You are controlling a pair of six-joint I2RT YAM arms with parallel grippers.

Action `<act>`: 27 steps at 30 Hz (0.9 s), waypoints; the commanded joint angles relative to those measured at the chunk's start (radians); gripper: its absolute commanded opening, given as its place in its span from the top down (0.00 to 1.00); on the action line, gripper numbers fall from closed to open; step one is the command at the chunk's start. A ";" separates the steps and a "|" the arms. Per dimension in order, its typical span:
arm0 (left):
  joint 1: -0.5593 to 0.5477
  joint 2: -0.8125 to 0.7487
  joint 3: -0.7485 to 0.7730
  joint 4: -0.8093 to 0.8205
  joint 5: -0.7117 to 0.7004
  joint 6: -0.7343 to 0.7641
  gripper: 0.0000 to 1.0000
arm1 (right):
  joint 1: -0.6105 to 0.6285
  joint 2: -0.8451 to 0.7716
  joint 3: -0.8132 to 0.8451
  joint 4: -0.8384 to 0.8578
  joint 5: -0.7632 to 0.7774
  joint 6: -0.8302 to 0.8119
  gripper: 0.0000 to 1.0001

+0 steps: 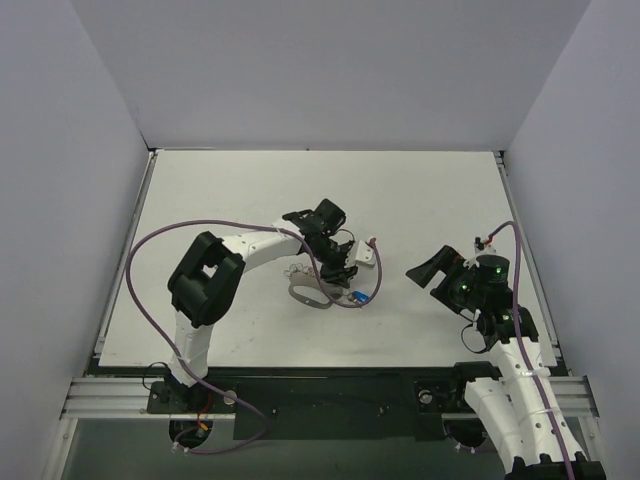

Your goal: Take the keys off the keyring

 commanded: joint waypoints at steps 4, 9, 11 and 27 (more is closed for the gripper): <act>0.000 0.087 0.109 -0.144 -0.009 0.092 0.59 | -0.010 -0.011 0.012 0.031 -0.033 0.001 0.12; 0.000 0.118 0.163 -0.208 -0.025 0.120 0.60 | -0.012 -0.007 0.015 0.029 -0.041 -0.002 0.12; 0.000 0.124 0.168 -0.219 -0.026 0.128 0.60 | -0.015 -0.007 0.015 0.029 -0.041 0.000 0.12; -0.009 0.136 0.186 -0.214 -0.036 0.125 0.61 | -0.015 -0.006 0.018 0.037 -0.051 0.003 0.12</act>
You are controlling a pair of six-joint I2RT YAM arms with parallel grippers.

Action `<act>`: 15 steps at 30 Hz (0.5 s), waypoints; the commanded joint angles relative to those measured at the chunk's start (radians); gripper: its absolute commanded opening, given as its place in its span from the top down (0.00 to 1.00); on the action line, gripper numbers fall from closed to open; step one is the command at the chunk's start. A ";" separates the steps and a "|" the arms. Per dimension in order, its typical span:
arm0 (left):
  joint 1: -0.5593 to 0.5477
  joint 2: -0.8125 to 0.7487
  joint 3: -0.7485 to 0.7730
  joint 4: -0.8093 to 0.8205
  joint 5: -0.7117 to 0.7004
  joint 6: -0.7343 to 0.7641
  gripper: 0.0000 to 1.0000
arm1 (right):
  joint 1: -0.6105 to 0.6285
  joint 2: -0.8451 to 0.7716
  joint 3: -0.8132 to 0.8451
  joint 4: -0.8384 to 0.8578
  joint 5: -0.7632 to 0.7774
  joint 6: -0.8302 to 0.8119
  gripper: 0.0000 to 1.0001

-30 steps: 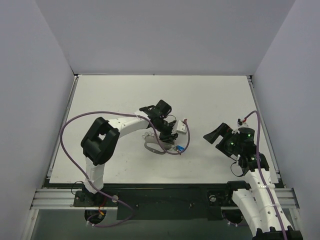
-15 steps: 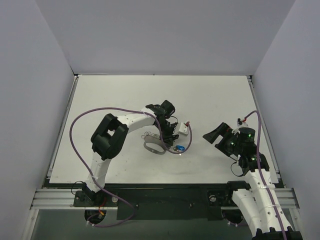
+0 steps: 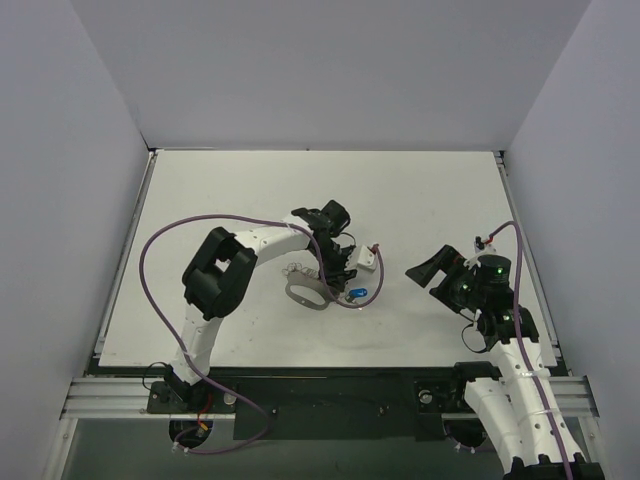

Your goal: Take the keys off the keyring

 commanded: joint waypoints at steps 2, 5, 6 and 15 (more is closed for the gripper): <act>-0.012 0.018 0.059 -0.029 -0.005 0.026 0.61 | -0.006 -0.002 0.020 0.026 -0.020 0.003 0.12; -0.015 0.024 0.062 -0.040 -0.013 0.030 0.61 | -0.006 0.000 0.020 0.027 -0.026 0.003 0.12; -0.015 0.024 0.060 -0.041 -0.015 0.033 0.61 | -0.008 0.000 0.020 0.027 -0.025 0.003 0.12; -0.024 0.029 0.057 -0.067 -0.058 0.030 0.61 | -0.009 -0.003 0.020 0.027 -0.029 0.006 0.12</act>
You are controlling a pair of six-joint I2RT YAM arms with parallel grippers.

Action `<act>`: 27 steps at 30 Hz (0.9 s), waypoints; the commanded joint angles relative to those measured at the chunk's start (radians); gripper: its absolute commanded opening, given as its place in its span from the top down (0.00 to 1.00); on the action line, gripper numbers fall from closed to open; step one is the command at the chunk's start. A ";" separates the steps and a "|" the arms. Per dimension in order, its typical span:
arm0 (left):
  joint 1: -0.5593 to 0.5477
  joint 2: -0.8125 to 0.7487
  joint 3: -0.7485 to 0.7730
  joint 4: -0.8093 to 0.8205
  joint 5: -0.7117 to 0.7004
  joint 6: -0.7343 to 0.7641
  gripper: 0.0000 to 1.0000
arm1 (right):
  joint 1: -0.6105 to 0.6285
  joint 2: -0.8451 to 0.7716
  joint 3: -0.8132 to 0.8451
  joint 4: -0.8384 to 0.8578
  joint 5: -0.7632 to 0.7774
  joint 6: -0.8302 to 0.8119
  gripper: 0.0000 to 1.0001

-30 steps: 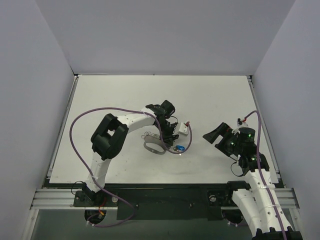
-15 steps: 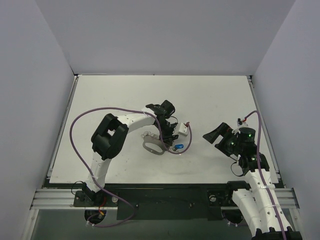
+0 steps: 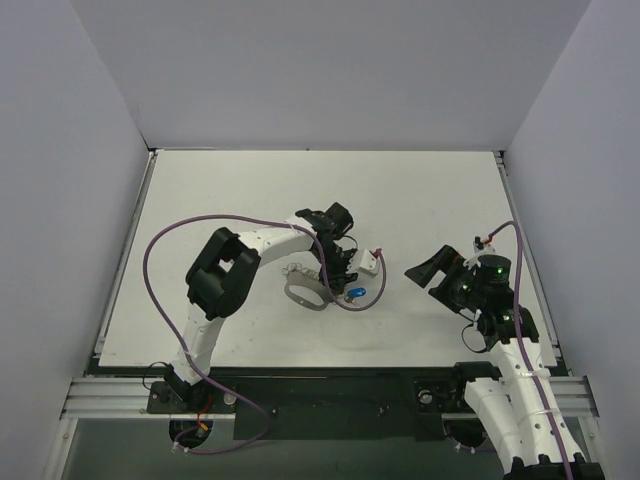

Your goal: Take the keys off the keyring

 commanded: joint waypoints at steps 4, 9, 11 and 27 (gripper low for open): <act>-0.007 0.008 0.031 -0.026 -0.020 0.007 0.64 | -0.008 -0.008 0.023 0.025 -0.020 0.005 0.12; -0.009 0.020 0.044 -0.026 -0.027 -0.008 0.69 | -0.010 -0.008 0.024 0.024 -0.022 0.005 0.12; -0.009 0.023 0.044 -0.024 -0.024 -0.011 0.73 | -0.012 -0.006 0.024 0.024 -0.023 0.004 0.12; -0.033 -0.009 0.051 -0.015 -0.032 -0.036 1.00 | -0.025 0.004 0.032 0.019 -0.046 -0.002 0.12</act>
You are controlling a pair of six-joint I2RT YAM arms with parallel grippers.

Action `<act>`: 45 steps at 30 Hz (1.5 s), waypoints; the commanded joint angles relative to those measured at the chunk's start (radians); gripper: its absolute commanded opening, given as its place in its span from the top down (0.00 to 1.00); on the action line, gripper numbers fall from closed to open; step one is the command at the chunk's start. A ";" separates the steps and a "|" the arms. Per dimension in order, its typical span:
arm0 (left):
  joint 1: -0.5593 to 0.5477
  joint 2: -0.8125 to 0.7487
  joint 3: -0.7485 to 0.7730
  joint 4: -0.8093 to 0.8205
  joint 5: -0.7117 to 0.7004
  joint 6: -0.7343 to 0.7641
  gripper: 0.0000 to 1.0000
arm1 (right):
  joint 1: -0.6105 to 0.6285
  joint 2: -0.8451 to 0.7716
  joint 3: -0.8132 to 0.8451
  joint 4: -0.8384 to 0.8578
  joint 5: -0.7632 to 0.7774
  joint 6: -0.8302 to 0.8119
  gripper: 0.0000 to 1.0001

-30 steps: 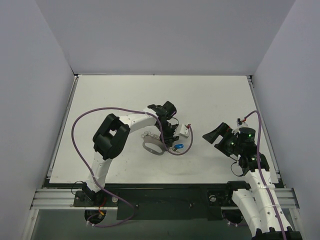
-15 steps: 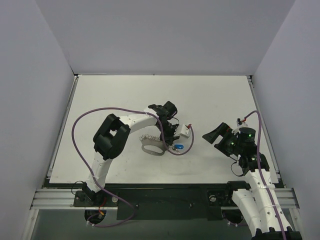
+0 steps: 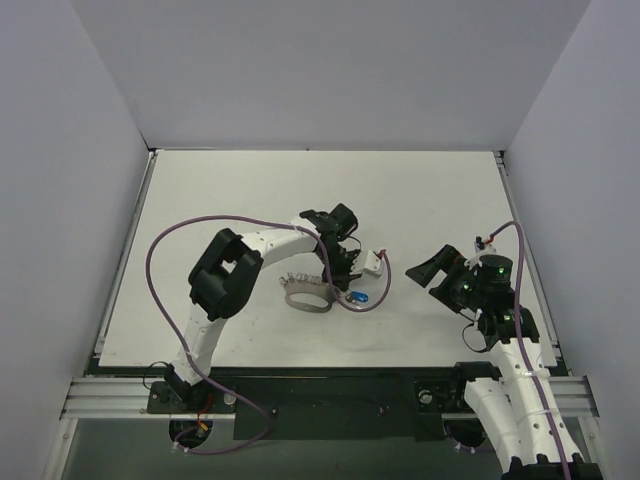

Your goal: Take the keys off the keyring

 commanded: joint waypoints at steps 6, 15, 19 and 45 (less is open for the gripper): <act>-0.023 -0.109 -0.056 0.087 0.002 -0.056 1.00 | -0.045 0.041 0.029 0.080 -0.135 0.012 0.12; -0.032 -0.206 -0.128 0.147 0.010 -0.132 1.00 | -0.116 0.112 -0.127 0.490 -0.321 0.244 0.17; -0.037 -0.259 -0.185 0.214 0.025 -0.175 1.00 | -0.114 0.106 -0.158 0.585 -0.343 0.291 0.20; -0.044 -0.666 -0.303 0.207 0.171 -0.105 1.00 | 0.150 0.140 -0.111 1.197 -0.424 0.602 0.32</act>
